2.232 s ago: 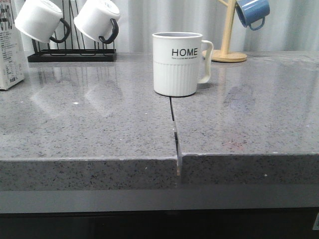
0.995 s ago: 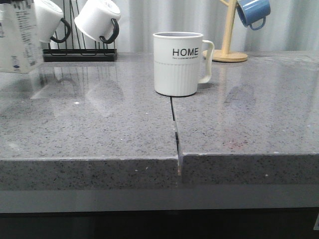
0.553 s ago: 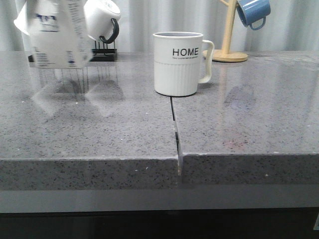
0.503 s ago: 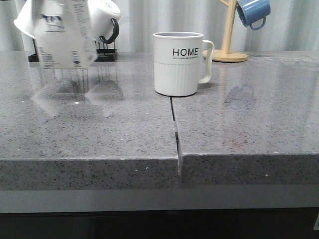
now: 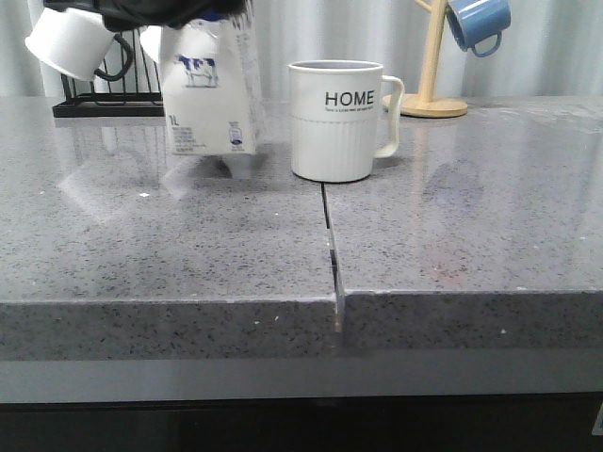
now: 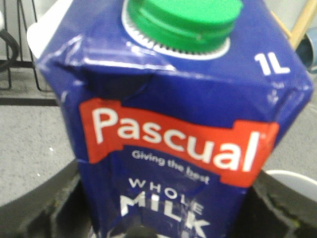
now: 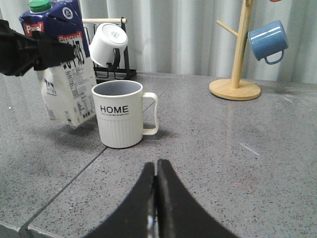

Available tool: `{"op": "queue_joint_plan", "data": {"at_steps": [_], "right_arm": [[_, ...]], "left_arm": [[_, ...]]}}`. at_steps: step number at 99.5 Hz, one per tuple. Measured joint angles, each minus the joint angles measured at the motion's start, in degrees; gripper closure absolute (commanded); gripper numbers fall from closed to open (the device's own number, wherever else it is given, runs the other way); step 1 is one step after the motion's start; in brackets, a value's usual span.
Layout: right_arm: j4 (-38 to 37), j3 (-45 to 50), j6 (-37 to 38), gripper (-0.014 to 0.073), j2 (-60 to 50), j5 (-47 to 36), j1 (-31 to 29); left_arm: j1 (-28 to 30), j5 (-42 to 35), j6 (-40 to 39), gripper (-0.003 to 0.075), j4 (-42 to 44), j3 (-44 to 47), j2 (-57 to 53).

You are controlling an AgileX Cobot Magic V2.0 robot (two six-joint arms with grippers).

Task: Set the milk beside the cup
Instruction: 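Lift the milk carton and carry it toward the HOME mug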

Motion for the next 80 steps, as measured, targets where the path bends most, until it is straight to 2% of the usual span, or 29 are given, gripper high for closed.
{"op": "queue_joint_plan", "data": {"at_steps": [24,30,37,49,56,63,80], "right_arm": [[0.0,0.0,0.0,0.0662,0.0,0.0,0.0],[0.0,0.0,0.0,0.0662,0.0,0.0,0.0],[0.0,0.0,0.0,0.0662,0.0,0.0,0.0],[0.0,0.0,0.0,0.0662,0.0,0.0,0.0],[0.0,0.0,0.0,0.0662,0.0,0.0,0.0],[0.0,0.0,0.0,0.0662,0.0,0.0,0.0],[0.0,0.0,0.0,0.0662,0.0,0.0,0.0]], "left_arm": [[-1.0,0.0,0.0,0.054,-0.9,0.0,1.2],[-1.0,0.2,0.1,0.0517,-1.1,0.0,1.2],[-1.0,0.7,0.1,0.0435,-1.1,0.0,1.2],[-1.0,1.2,0.1,0.0202,-1.1,0.0,1.2],[-1.0,1.3,0.1,0.0104,-1.1,0.0,1.2],[-1.0,1.6,0.1,0.006,-1.3,0.0,1.2],[-1.0,1.8,0.1,0.0059,-2.0,0.0,1.2]]}}
